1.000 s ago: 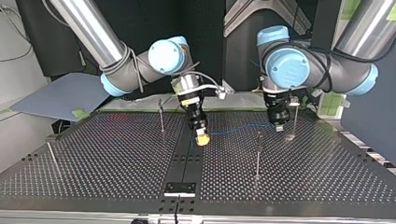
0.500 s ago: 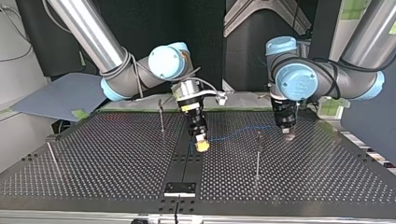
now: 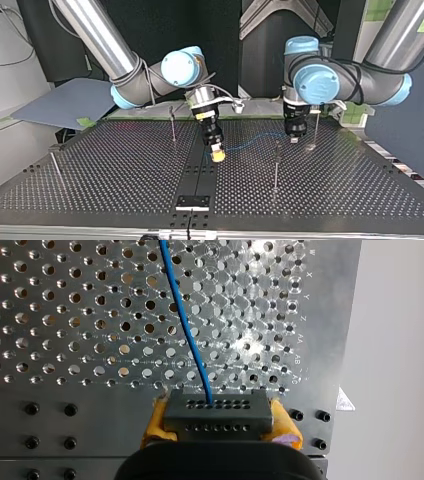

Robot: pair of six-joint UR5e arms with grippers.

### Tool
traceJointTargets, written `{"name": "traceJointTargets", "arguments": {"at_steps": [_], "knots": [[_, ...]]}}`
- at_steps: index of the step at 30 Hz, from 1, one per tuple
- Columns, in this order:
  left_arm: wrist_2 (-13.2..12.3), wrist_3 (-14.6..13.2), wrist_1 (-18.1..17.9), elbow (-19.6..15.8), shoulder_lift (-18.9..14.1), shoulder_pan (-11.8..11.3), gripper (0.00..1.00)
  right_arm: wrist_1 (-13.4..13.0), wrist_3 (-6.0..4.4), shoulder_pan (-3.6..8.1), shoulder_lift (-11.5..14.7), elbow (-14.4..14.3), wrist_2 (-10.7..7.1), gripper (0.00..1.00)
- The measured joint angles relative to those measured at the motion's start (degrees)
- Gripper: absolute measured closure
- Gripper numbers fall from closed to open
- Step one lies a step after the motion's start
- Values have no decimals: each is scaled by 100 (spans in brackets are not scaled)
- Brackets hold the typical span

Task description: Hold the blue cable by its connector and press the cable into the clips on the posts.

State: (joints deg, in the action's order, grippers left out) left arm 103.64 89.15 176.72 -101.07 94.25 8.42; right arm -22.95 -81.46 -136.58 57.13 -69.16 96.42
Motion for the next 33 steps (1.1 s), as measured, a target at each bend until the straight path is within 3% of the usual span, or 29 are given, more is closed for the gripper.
{"name": "traceJointTargets", "arguments": {"at_steps": [15, 33], "knots": [[-103, 25, 87, 0, -174, -16, 100, 1, -3, 16, -3, 24, 0, 100], [-121, 349, -304, 1, -175, -61, 100, -7, 3, -1, -3, 126, -10, 100]]}}
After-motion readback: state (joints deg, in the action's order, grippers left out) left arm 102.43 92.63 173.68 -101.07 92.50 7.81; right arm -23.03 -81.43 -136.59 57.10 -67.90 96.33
